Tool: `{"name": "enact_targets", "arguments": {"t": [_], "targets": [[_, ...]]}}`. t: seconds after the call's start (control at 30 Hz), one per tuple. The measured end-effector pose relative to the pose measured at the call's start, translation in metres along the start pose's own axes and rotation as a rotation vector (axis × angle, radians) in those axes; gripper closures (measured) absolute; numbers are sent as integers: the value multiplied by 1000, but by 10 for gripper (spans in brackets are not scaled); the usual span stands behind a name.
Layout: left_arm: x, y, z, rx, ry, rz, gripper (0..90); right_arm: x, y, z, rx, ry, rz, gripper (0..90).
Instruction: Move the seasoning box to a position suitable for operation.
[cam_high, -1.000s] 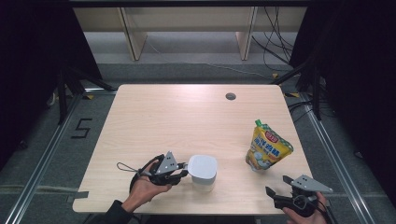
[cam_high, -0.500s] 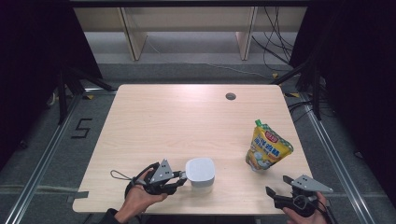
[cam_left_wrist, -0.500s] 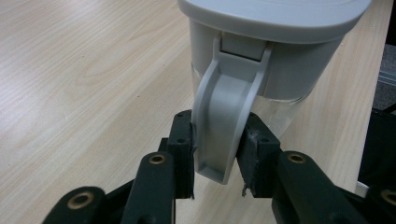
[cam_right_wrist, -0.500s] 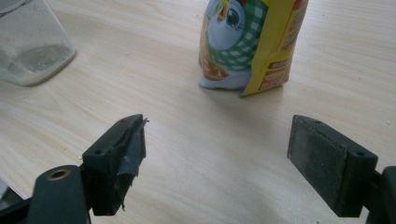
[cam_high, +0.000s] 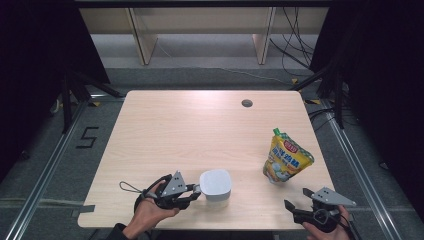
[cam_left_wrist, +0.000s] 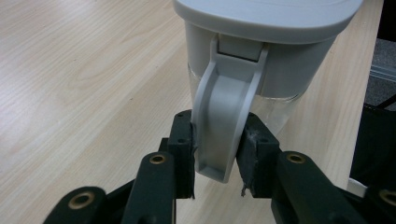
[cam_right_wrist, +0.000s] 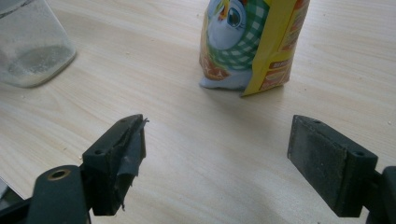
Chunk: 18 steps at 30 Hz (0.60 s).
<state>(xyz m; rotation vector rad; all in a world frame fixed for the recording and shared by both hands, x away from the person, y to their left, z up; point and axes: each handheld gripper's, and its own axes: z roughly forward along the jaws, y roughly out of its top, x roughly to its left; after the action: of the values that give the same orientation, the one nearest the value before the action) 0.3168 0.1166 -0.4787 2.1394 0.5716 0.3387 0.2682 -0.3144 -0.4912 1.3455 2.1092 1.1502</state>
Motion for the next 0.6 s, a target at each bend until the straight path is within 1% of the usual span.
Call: {"name": "enact_targets", "arguments": {"t": [0.03,0.07,0.1,0.13,0.2,0.23,0.3,0.4,0.5,0.53,0.6], "targets": [[0,1,0,12,-2,20,684,0,0,0,0,0,0,203],[-2,2,1,8,-3,5,683,0,0,0,0,1,2,203],[-5,3,5,-11,-16,4,683,0,0,0,1,2,3,203],[-5,3,5,-11,-16,4,683,0,0,0,1,2,3,203],[-6,5,5,5,-17,17,683,0,0,0,0,0,0,203],[-8,5,7,-11,-26,-4,683,0,0,0,0,2,2,203],[-8,6,8,-4,-20,9,683,0,0,0,0,3,3,203],[-9,6,8,-10,-24,3,683,0,0,0,1,1,3,203],[-8,6,8,-8,-19,9,684,0,0,0,1,1,4,203],[-8,7,10,-12,-31,-1,684,0,0,0,1,1,4,203],[-10,7,11,-15,-30,-6,684,0,0,0,0,2,7,203]]}}
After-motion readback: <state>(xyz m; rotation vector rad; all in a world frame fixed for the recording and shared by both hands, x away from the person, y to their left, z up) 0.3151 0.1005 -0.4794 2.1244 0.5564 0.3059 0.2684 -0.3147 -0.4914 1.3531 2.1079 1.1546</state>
